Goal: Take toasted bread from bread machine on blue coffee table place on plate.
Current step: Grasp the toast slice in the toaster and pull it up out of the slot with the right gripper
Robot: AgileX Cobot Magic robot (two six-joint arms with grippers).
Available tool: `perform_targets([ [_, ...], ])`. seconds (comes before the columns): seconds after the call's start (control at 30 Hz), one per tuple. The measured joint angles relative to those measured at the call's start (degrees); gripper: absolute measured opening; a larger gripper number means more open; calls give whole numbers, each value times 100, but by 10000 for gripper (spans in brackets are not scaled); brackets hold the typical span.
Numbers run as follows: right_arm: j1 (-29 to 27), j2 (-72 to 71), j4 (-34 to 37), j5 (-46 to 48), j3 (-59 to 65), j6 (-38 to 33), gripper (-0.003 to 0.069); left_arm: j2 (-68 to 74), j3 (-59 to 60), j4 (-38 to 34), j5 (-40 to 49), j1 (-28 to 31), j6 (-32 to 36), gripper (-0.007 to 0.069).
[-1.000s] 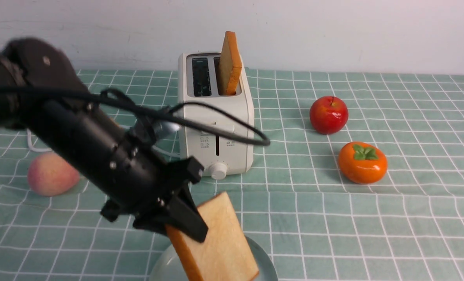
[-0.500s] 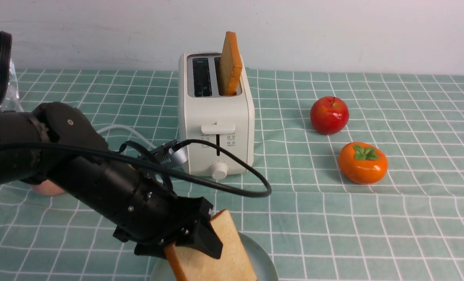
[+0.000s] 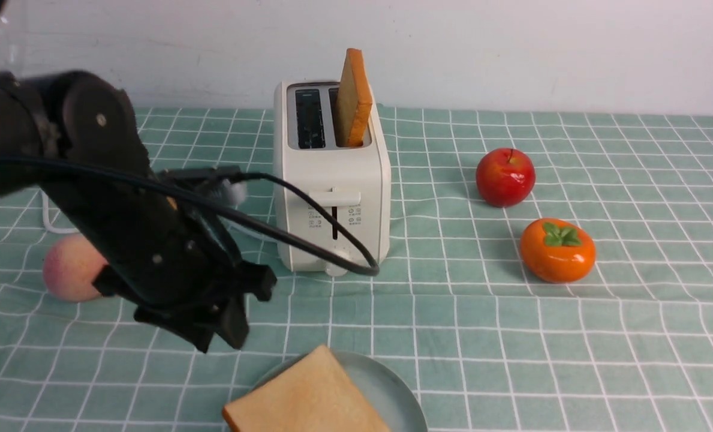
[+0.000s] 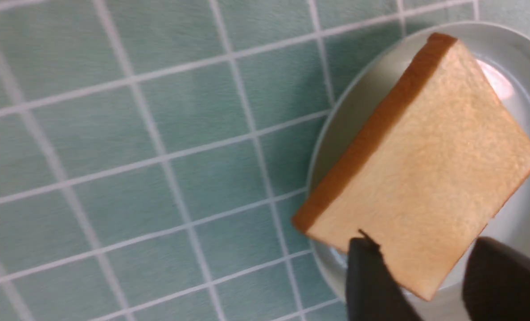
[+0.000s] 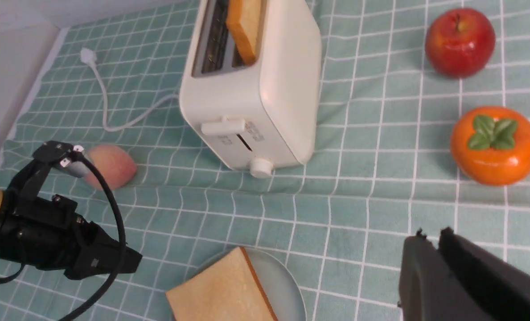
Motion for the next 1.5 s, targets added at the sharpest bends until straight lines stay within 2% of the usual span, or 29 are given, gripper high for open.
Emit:
perform_targets([
  [0.07,0,448,156,228,-652,-27,52,-385,-111,396,62,0,-317,46],
  [0.13,0,753,258,379,-1012,-80,52,-768,-78,541,18,0,-492,-15],
  [0.27,199,1722,324,561,-1760,-147,52,-2134,466,610,-354,0,-707,-14],
  [0.37,530,2240,88,561,-2058,-149,52,-2856,942,614,-569,0,-737,-14],
  [0.43,1058,2904,-369,464,-2465,-149,53,-3821,1525,623,-890,0,-828,-14],
  [0.6,1620,3874,-765,172,-3390,147,68,-5100,2432,625,-1483,0,-1100,-14],
  [0.7,1907,4830,-923,-204,-4410,287,118,-6362,3230,620,-2033,0,-1429,-14],
  [0.73,1916,4883,-934,-228,-4465,292,125,-6362,3269,620,-2033,0,-1447,-14],
  [0.83,2019,5790,-994,-487,-5409,336,216,-7265,3872,620,-2280,0,-1602,-14],
  [0.87,2027,5832,-994,-497,-5450,344,228,-7296,3924,620,-2280,0,-1613,-14],
  [0.97,2078,6480,-994,-814,-5966,461,344,-7570,4280,620,-2308,0,-1633,-14],
  [1.03,2098,6645,-986,-963,-6028,509,376,-7575,4365,620,-2314,0,-1633,-14],
  [1.1,2115,6945,-911,-1167,-6066,577,451,-7553,4535,620,-2314,0,-1633,-14],
  [1.23,2121,7264,-704,-1349,-6068,589,517,-7529,4628,640,-2342,0,-1633,-14],
  [1.37,2121,7534,-81,-1577,-6068,592,524,-7529,4676,808,-2448,0,-1633,-14],
  [1.5,2128,7640,134,-1637,-6068,466,430,-7529,4709,922,-2494,0,-1633,-14],
])
